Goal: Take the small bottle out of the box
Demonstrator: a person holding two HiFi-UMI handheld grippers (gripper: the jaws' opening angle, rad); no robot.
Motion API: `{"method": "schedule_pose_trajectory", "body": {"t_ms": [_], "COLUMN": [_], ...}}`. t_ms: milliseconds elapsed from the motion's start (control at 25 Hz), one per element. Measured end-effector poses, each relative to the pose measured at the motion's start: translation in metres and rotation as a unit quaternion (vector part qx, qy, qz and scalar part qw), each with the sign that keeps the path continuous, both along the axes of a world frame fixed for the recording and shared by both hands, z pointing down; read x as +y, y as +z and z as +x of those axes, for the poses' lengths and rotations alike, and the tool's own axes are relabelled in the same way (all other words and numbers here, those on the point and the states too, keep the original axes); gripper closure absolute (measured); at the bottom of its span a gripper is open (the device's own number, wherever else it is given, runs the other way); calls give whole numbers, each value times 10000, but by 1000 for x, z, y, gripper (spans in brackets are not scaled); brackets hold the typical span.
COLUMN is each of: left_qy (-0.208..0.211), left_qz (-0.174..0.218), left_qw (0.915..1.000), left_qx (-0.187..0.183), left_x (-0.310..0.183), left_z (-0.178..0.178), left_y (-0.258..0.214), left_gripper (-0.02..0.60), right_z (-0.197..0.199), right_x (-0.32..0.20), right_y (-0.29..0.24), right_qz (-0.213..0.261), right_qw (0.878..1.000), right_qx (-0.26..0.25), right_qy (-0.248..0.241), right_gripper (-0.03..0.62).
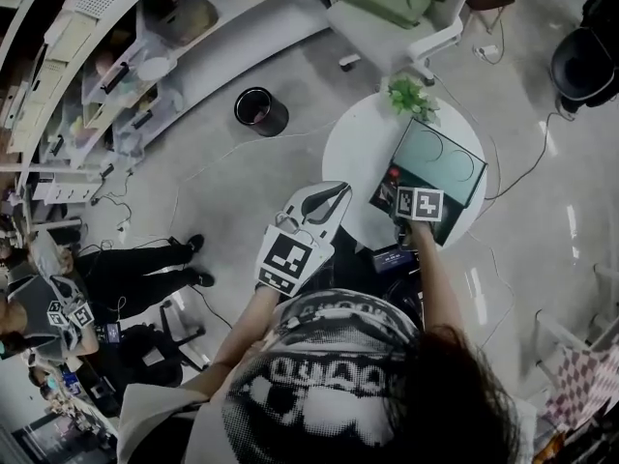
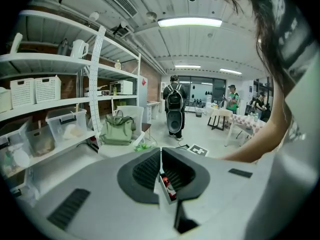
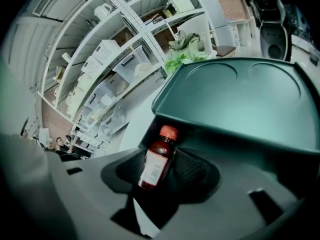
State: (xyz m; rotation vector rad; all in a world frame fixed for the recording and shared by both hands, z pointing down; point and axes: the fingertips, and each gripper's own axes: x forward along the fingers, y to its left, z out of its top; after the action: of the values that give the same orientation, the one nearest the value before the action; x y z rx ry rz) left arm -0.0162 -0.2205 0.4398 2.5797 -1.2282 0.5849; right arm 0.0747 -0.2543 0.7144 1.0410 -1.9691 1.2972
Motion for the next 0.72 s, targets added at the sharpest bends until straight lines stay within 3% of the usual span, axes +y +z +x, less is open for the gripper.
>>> {"method": "schedule_pose_trajectory", "body": {"t_ms": [320, 440, 600, 720], "left_qy": [297, 344, 420, 488], "left_qz": [-31, -27, -78, -132], "left_qw": [9995, 9992, 9988, 9983], "left_qx": [135, 192, 253, 301], "left_x": [-20, -26, -31, -34], "left_z": [-22, -31, -40, -44], "left_y": [3, 4, 7, 13], "left_gripper": [565, 564, 564, 564], "right_z": [10, 35, 57, 41], "right_x": [4, 11, 16, 15], "right_y": [-6, -7, -14, -13], "right_qz": [89, 37, -21, -217], "right_qw": [9995, 9968, 9904, 9915], "right_qx": [272, 512, 657, 423], "right_qy": [148, 606, 1217, 1207], "right_gripper": [422, 423, 473, 381]}}
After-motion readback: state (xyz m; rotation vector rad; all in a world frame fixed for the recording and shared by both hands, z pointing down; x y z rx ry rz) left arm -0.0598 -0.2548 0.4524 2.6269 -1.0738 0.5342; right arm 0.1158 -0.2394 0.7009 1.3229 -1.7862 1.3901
